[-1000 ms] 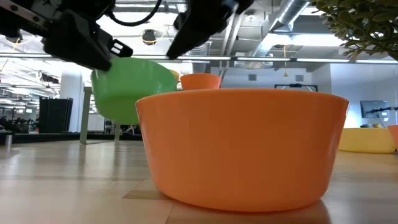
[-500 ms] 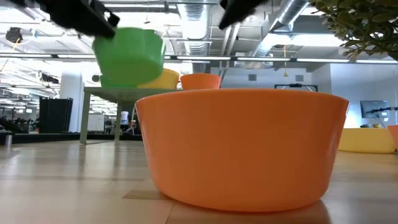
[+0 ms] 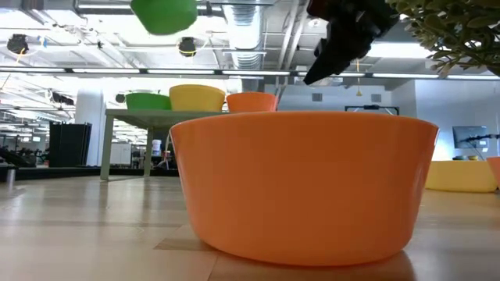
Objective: Pick & Place Mini bowls
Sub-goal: Stack the green bowl on top of the green bowl on the shelf
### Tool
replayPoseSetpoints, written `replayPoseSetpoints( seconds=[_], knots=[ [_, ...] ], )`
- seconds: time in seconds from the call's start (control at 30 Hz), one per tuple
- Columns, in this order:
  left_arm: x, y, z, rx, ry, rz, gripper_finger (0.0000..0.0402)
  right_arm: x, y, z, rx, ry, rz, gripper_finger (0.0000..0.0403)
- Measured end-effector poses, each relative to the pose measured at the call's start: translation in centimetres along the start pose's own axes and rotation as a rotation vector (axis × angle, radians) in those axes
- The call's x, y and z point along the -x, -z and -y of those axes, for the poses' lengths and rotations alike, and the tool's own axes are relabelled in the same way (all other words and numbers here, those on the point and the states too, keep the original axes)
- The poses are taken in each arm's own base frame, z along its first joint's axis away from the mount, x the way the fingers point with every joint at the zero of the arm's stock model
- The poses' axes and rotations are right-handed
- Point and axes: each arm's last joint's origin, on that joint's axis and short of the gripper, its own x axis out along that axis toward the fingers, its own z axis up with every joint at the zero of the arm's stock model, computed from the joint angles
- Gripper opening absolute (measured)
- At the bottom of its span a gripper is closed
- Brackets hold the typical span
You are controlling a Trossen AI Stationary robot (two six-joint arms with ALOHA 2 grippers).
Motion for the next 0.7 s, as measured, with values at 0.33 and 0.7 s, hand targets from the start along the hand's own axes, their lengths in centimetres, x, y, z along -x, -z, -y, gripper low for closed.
replayPoseSetpoints(
  seconds=[0.33, 0.7],
  knots=[
    [0.0, 1.1, -4.2, 0.010, -0.207, -0.141, 0.0009, 0.2, -0.5, 0.2, -0.074, 0.001, 0.054, 0.0081],
    [-2.6, 3.5, -6.9, 0.108, -0.125, -0.301, 0.0008, -0.3, -0.6, 1.0, -0.092, 0.022, 0.065, 0.0082]
  ],
)
